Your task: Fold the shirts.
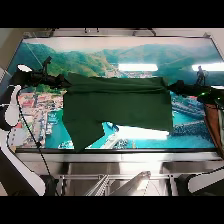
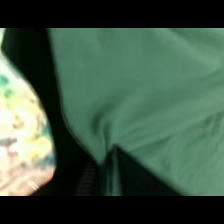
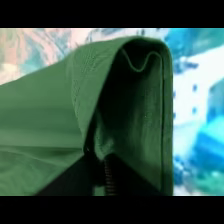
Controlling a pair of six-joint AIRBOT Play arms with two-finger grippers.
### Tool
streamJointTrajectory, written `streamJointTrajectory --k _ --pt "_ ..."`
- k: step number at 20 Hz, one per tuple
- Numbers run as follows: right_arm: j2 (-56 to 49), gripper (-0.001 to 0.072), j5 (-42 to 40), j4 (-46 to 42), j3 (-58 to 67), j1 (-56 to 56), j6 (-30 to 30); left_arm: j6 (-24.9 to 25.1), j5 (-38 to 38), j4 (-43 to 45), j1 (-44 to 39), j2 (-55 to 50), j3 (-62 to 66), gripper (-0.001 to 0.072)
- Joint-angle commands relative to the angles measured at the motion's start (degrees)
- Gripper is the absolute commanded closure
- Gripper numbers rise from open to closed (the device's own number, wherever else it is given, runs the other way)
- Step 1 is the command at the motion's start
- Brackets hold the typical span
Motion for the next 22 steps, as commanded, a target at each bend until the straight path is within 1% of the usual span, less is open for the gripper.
streamJointTrajectory --k 1,3,4,5,6,8,9,10,11,13,15,18,20,21,22 --pt "0.44 0.0386 6.78 -0.98 0.66 -1.22 1.31 -1.92 -6.97 -0.50 0.61 0.17 1.73 0.0250" --pt "3.10 0.0384 14.56 -1.86 1.01 -4.76 2.99 -5.90 -14.71 -0.44 2.58 0.96 5.95 0.0238" --pt "4.79 0.0384 18.86 -4.28 0.98 -7.17 3.98 -7.04 -18.12 -0.48 3.63 2.19 6.25 0.0239" --pt "6.32 0.0385 21.94 -9.42 0.63 -9.20 6.14 -7.56 -20.65 -0.42 4.74 4.42 4.15 0.0302" --pt "8.07 0.0384 23.61 -15.89 -0.83 -10.91 8.63 -7.54 -22.12 -0.20 5.73 7.26 -0.02 0.0325" --pt "11.91 0.0383 24.72 -29.09 -6.80 -13.73 11.67 -6.32 -21.46 1.64 7.72 14.51 -13.44 0.0324" --pt "13.27 0.0381 24.22 -33.31 -10.23 -14.99 12.39 -6.23 -19.32 4.42 8.61 18.10 -20.57 0.0323" --pt "13.90 0.0334 23.69 -35.19 -12.83 -16.00 12.50 -6.25 -17.59 6.93 9.46 20.79 -26.51 0.0322" --pt "13.97 0.0287 23.56 -35.39 -15.69 -16.94 12.48 -6.32 -16.65 8.57 10.43 22.95 -31.76 0.0323" --pt "13.92 0.0287 21.77 -35.21 -20.59 -17.00 12.35 -6.32 -14.60 8.63 12.07 26.01 -39.47 0.0323" --pt "13.92 0.0288 20.61 -34.12 -24.52 -15.56 10.62 -6.32 -12.83 8.61 12.74 27.91 -44.87 0.0322" --pt "13.86 0.0289 19.28 -31.47 -26.84 -10.88 9.84 -6.32 -11.78 8.57 11.82 28.35 -49.07 0.0322" --pt "13.81 0.0398 18.88 -29.90 -26.82 -6.67 9.81 -6.29 -10.91 8.57 10.19 28.33 -50.62 0.0322" --pt "13.81 0.0464 18.01 -28.92 -26.75 -4.81 9.81 -6.27 -9.94 8.55 9.07 28.33 -50.93 0.0322" --pt "13.81 0.0604 17.03 -27.52 -26.71 -3.15 9.81 -6.29 -8.48 8.52 7.72 28.33 -50.95 0.0322"
